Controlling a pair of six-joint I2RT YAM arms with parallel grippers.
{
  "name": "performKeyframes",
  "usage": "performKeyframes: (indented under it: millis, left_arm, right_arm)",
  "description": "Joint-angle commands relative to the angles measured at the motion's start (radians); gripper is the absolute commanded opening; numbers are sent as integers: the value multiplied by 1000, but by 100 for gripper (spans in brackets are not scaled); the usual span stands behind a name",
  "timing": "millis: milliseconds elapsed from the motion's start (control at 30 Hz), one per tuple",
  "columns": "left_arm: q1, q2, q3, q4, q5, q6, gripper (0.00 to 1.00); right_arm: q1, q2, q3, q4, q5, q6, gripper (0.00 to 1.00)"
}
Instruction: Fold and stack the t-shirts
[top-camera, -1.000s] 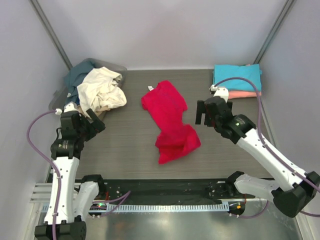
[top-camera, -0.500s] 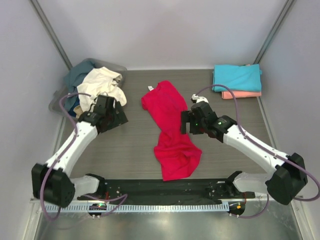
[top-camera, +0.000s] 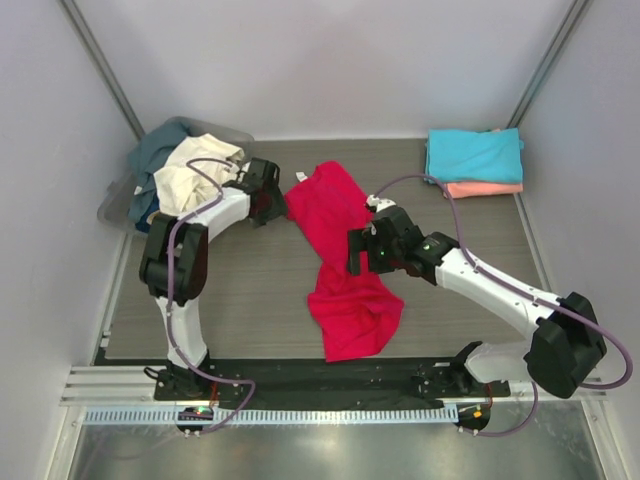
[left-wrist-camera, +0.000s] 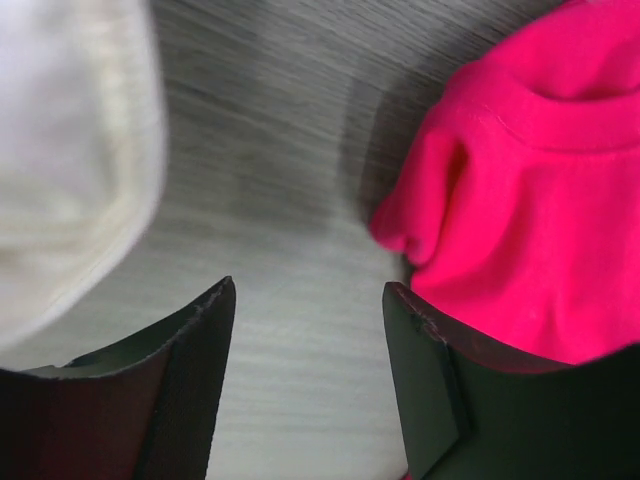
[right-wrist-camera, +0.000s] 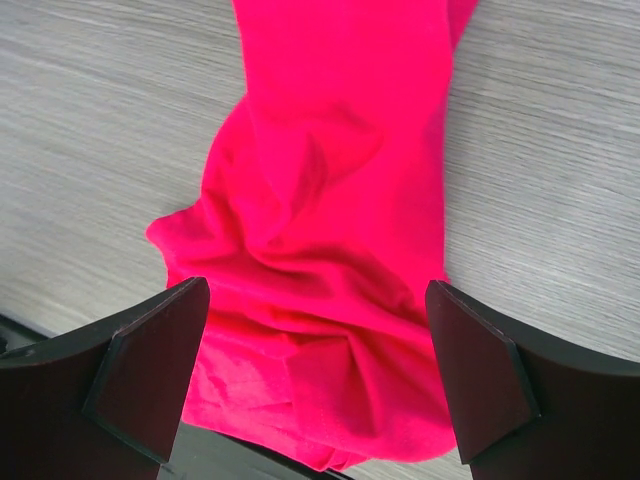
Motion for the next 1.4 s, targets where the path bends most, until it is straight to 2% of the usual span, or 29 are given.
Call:
performKeyframes:
  millis: [0,467,500,533,600,633,700,767,867,967,1067,1167,1267,1300,1367]
  left_arm:
    - [-7,62,61,56,19,-31,60]
    - [-38,162,53,242,80,31,54]
    - [-39,165,53,243,76,31,51]
    - [-41,173,55,246,74,31,39]
    - [-41,178,67,251,56,40,24]
    - [-39,178,73,246,53,47,10]
    - [-41,156,85,242,42,67,0]
    - [-41,118,114,196,24,78,0]
    - [-41,40,167,34,-48,90,0]
    - [-41,-55,177,-97,-113,103,0]
    - [-41,-173,110,-140,-119,112,0]
    - [-41,-273,14,-151,-105,100,0]
    - [-39,-304,-83,-143,-111,87,0]
    - [-39,-310,-99,-143,-110,86,0]
    - [-39,-324,-134,-143,-102,81,0]
  right_arm:
    - [2,-52,-2,33,-34,-34,96]
    - [2,-58,-37,13,-6,-61,96]
    - [0,-52,-37,13,-6,-62,96]
    - [1,-50,-37,11,-5,-63,96]
    - [2,-47,-39,13,-6,-62,96]
    - [2,-42,-39,11,-8,-62,96]
    - [2,-42,-39,13,-16,-60,96]
    - [2,-36,-36,11,-34,-58,96]
    - [12,-41,-28,14,-120,-43,93]
    - [81,-29,-11,14,-138,-32,92]
    - [170,10,17,14,-180,3,91]
    - [280,89,44,14,-123,38,90]
    - [334,119,41,8,-91,78,86]
    - [368,122,38,7,-80,86,82]
    - [411,134,32,-15,-53,109,79]
